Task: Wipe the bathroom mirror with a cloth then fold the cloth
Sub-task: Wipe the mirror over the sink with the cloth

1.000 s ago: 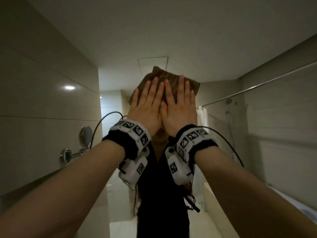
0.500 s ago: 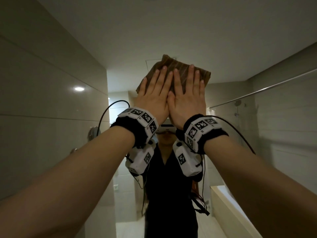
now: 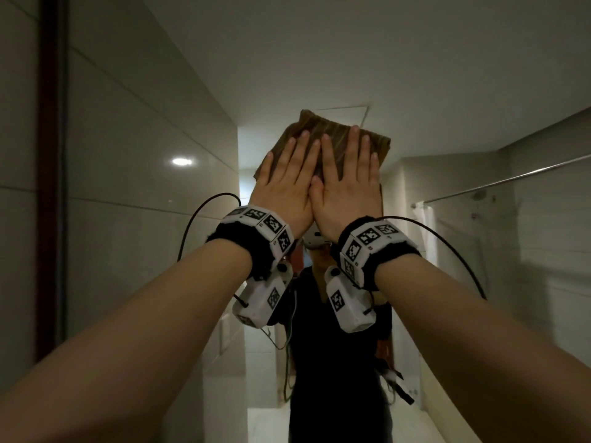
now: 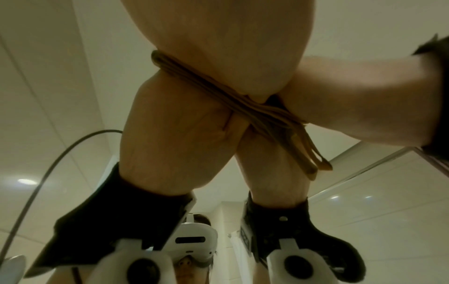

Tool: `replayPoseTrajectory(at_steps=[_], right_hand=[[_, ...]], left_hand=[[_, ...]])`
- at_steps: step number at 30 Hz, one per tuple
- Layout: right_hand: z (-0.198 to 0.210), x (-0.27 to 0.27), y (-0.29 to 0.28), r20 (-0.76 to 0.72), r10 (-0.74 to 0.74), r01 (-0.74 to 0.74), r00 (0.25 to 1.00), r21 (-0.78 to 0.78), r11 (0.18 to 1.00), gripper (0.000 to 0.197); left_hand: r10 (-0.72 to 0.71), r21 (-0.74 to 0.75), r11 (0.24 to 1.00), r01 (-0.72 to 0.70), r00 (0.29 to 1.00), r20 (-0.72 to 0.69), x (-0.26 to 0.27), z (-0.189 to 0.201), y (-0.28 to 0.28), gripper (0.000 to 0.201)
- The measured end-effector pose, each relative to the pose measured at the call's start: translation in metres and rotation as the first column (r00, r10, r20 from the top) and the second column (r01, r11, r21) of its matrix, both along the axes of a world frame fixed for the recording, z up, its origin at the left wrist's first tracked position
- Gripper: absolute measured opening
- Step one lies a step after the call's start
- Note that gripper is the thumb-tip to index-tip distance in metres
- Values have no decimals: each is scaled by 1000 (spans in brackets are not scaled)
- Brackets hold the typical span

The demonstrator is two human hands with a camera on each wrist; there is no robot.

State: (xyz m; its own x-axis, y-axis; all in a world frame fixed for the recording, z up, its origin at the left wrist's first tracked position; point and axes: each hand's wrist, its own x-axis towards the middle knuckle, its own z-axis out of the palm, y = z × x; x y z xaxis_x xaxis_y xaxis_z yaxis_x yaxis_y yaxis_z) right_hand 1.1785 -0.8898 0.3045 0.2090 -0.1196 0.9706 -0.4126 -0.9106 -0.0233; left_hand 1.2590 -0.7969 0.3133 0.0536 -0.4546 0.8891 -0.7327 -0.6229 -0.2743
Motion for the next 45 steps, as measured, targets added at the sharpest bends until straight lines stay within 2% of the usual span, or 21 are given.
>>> replayPoseTrajectory(at_steps=[8,17,26,39,45], right_hand=[[1,66,81,-27,8,-9,1000,-36,999,64],[4,115,145,-52,16,-20,999,-67,998,65],[6,143,185,-108,28,-41,994,-118,992,64],[-2,209,255,-188,78,-122,979,-235,964,63],[-3,208,257,-205,84,-133,975,-234,963,62]], left_hand=[[16,-16,1000,-17,998,-60,59,-5,85,62],[35,-19,999,-38,990,-138,102,-7,151,63],[58,-43,997,-68,976,-211,131,-11,191,69],[96,-131,980,-152,930,-355,185,-34,262,61],[90,-163,975,-151,941,-327,191,-37,262,60]])
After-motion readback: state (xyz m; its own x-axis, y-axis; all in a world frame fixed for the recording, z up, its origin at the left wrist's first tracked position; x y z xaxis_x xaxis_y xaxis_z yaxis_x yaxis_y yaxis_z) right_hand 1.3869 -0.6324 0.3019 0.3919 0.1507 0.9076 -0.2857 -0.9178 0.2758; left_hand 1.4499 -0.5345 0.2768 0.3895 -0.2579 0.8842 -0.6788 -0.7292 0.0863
